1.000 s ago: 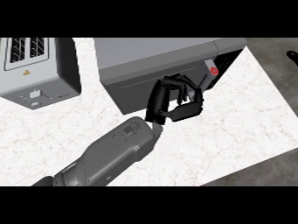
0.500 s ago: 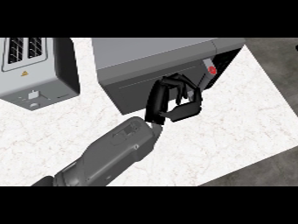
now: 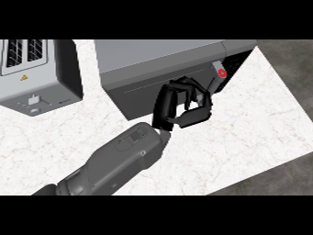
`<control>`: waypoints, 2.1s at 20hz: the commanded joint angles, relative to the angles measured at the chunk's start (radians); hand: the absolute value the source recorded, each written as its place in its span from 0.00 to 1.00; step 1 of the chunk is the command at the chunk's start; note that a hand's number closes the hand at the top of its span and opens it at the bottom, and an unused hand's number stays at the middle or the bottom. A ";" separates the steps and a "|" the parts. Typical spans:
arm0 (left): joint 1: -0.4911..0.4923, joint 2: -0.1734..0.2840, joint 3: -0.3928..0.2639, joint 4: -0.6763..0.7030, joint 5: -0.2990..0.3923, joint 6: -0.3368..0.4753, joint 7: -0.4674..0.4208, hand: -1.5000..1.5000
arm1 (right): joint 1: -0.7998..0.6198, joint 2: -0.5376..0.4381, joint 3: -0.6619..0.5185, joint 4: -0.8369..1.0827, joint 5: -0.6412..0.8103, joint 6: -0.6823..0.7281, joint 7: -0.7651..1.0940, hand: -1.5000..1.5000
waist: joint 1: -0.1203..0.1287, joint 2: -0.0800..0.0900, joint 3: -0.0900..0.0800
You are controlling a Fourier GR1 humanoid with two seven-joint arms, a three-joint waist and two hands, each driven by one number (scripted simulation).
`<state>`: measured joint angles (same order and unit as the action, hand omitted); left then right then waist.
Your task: Pick up the milk, place it into the microwave and close the microwave
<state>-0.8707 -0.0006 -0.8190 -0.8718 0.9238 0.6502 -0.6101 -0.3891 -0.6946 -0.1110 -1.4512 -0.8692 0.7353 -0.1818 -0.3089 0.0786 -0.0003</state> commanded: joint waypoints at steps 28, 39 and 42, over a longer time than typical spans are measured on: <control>-0.117 0.001 0.017 0.137 0.120 -0.030 -0.074 1.00 | -0.052 -0.080 0.022 0.019 -0.158 0.094 0.085 0.00 | -0.006 0.017 0.001; -0.126 0.001 -0.009 0.139 0.146 -0.064 -0.121 1.00 | -0.065 -0.099 0.029 0.030 -0.199 0.126 0.101 0.00 | -0.001 0.024 0.000; -0.129 0.001 -0.059 0.189 0.123 -0.035 -0.092 1.00 | -0.076 -0.097 0.028 0.019 -0.222 0.149 0.093 0.00 | -0.008 0.019 0.006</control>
<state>-0.9187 0.0003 -0.8971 -0.8069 1.0438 0.6240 -0.7508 -0.4538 -0.7910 -0.0825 -1.4303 -1.0715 0.8629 -0.0841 -0.3081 0.0819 0.0054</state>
